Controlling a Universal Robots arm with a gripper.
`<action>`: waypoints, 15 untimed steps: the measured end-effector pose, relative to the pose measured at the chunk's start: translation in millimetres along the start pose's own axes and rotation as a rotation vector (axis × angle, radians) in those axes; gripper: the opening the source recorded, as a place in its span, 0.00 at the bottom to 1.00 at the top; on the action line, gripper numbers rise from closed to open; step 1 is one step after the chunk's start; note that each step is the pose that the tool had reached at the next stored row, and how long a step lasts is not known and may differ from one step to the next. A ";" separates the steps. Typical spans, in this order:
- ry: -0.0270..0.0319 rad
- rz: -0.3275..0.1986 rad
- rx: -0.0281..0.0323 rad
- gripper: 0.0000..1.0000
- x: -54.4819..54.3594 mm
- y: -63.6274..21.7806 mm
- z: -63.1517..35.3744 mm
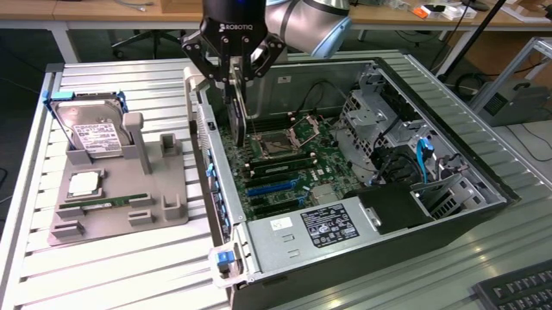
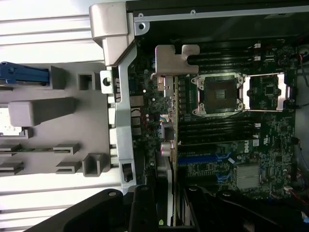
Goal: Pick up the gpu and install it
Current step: 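Pick up the gpu and move the gpu toward the slot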
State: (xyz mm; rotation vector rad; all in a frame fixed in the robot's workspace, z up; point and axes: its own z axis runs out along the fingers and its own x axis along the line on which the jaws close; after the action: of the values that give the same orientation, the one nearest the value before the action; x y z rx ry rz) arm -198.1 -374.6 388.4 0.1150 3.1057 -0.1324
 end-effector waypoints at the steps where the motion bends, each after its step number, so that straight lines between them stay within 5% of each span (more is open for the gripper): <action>1: 0.0000 0.000 -0.0001 0.27 -0.1 0.1 0.6; 15: 0.0000 0.000 0.0003 0.27 -0.8 1.0 11.5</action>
State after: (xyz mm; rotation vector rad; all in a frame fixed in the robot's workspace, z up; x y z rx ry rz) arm -196.9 -374.6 377.0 0.1149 3.1057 -0.1329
